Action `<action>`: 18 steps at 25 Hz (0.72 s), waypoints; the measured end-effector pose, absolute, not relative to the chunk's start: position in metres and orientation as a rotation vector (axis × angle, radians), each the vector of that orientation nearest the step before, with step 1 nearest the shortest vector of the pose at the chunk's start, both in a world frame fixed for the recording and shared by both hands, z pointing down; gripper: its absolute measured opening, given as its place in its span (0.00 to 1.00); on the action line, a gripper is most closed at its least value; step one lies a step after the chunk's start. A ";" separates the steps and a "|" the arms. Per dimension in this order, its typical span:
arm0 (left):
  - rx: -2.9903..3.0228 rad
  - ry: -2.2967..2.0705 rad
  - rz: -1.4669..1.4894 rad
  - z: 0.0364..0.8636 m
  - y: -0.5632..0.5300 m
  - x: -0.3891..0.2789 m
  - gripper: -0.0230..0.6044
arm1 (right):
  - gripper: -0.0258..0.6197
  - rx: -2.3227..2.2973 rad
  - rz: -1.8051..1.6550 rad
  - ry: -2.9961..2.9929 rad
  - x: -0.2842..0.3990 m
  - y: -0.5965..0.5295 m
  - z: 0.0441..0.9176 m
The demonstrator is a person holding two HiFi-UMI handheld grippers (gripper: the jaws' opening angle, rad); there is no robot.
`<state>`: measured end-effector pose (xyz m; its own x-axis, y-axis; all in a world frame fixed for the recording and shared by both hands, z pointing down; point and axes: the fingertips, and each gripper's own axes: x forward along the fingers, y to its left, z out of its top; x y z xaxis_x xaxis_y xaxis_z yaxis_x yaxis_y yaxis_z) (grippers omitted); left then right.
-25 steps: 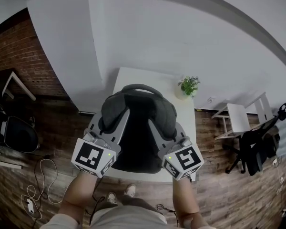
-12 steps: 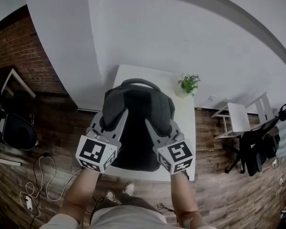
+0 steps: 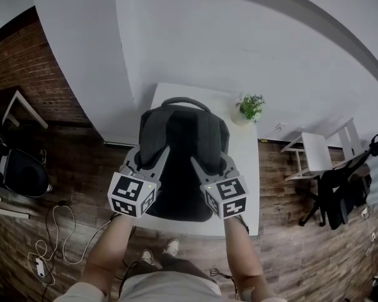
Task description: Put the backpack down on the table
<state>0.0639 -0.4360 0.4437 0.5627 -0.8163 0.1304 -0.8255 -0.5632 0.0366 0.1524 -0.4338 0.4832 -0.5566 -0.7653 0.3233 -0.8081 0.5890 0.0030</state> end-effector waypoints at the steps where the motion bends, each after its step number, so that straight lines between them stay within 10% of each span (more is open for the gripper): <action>1: 2.683 -1.419 0.161 0.449 -0.437 0.064 0.19 | 0.31 1.290 0.215 -2.522 0.154 -0.434 0.486; 18: 2.567 -1.496 0.303 0.497 -0.424 0.038 0.46 | 0.39 1.465 0.207 -2.371 0.188 -0.405 0.511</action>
<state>0.0376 -0.4244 0.4966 0.4805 -0.8404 0.2506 -0.8718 -0.4889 0.0317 0.1878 -0.4049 0.5108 -0.4069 -0.8379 0.3637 -0.8882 0.4559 0.0566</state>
